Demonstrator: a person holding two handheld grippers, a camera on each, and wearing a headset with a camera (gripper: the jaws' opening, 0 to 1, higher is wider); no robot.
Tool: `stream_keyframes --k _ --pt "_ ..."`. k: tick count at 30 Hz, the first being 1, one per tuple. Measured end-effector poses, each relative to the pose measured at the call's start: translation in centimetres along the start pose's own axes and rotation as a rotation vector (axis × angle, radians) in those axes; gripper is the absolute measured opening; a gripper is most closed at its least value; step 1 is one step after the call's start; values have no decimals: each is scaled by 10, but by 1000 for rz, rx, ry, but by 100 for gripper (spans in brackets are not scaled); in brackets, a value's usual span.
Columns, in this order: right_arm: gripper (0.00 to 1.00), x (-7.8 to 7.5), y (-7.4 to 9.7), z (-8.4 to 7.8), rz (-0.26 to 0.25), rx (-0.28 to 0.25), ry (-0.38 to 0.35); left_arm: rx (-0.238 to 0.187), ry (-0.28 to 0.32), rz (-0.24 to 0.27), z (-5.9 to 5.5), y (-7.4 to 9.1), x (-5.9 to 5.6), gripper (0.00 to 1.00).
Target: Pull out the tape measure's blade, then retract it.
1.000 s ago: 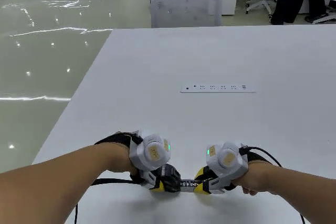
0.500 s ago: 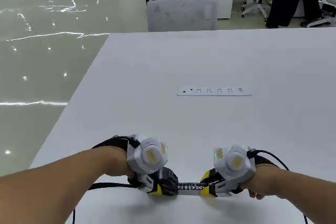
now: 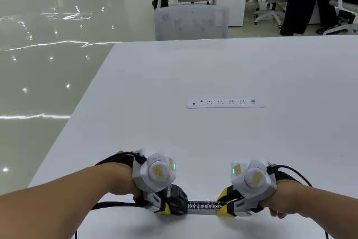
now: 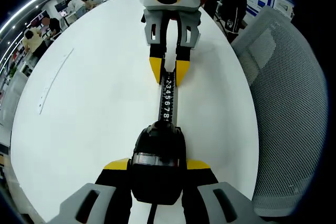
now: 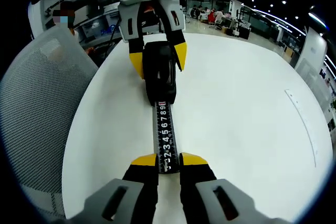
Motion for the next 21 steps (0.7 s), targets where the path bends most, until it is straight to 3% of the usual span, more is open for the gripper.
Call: stream_keyframes --k 21 --pt "12 2 21 -23 -11 22 -25 3 3 5 1 -1 -1 33"
Point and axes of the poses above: the centre of the closed fingertips' face, and the gripper's own axes: y roughly backward along the fingers, x roughly to its left, z roughly out of its top, the point moved 10 cm from there along y, roughly backward along the fingers, and after that the axes turned 5 degrees about y, right-handed, at the moved point
